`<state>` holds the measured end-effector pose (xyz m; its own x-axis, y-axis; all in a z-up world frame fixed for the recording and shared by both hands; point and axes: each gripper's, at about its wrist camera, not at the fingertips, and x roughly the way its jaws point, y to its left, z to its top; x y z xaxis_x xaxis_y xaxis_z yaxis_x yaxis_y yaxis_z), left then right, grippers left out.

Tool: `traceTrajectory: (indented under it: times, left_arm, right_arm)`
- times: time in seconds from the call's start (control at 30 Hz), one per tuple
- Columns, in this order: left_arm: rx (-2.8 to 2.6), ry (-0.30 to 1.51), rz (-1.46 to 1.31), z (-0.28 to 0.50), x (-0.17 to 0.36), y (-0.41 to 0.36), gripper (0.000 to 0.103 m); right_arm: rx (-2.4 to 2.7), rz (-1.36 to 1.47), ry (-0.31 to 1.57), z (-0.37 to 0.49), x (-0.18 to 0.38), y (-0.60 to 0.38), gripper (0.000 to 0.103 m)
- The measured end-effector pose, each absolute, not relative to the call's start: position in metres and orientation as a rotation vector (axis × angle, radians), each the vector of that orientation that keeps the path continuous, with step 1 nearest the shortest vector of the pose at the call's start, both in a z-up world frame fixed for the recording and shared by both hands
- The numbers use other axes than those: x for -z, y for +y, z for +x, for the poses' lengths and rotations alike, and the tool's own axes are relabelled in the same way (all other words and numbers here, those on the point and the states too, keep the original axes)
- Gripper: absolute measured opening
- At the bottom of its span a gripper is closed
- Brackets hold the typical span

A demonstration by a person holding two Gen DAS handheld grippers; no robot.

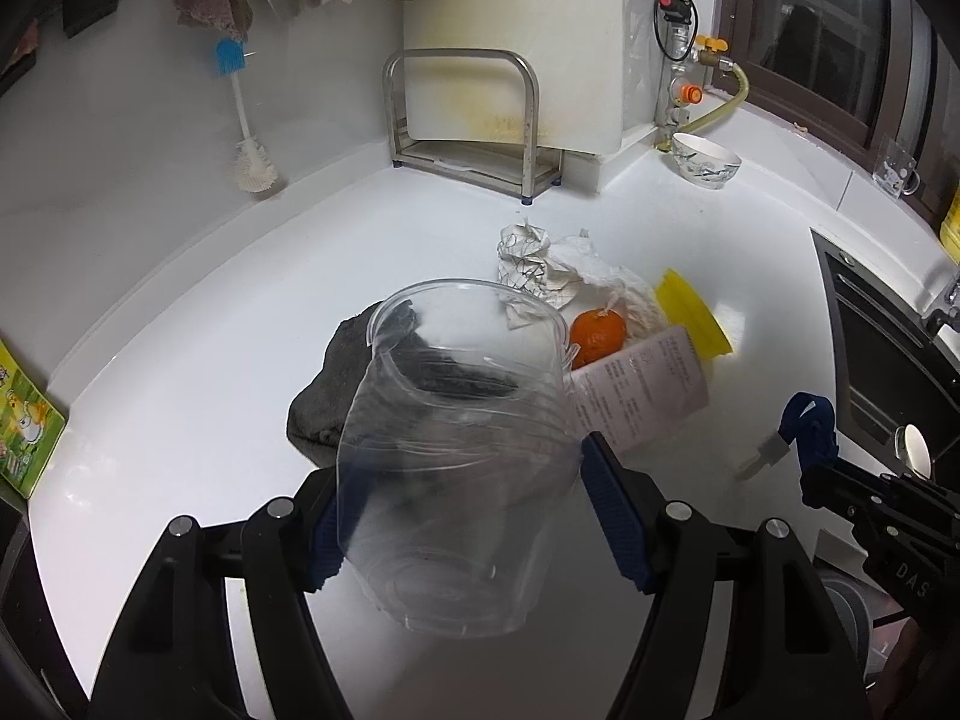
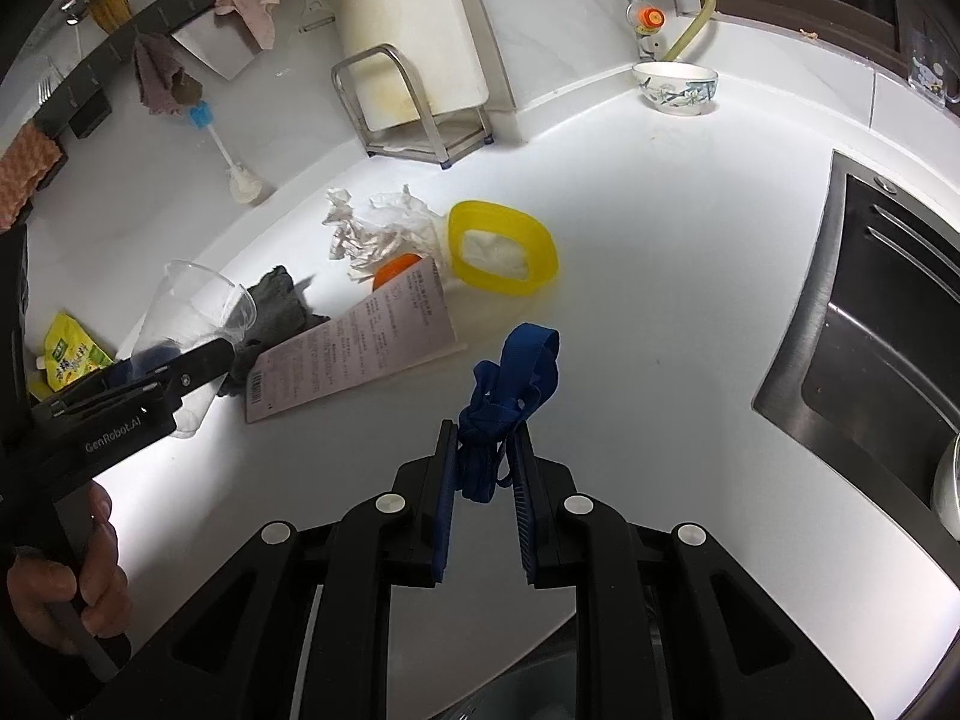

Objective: Collect trash
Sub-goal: 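Grasp the clear plastic cup with the left gripper while the right holds the strap, then carry the cup and strap over the wastebasket with both grippers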

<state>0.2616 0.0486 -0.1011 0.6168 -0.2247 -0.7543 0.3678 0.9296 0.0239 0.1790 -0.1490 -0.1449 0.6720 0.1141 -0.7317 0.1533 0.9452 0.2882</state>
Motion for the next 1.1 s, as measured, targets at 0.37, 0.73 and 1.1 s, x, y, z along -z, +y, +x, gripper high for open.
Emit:
traceTrajectory:
  times: [0.37, 0.73, 1.1]
  left_arm:
    - [0.333, 0.81, 0.19, 0.229, 0.08, 0.048, 0.068]
    - [0.334, 0.795, 0.166, 0.174, 0.063, 0.033, 0.068]
    - [0.317, 0.786, 0.149, 0.117, 0.054, 0.004, 0.068]
  right_arm:
    - [-0.008, 0.327, 0.81, 0.145, 0.128, -0.144, 0.017]
    - [-0.062, 0.296, 0.801, 0.098, 0.112, -0.154, 0.017]
    - [-0.104, 0.267, 0.803, 0.041, 0.105, -0.176, 0.017]
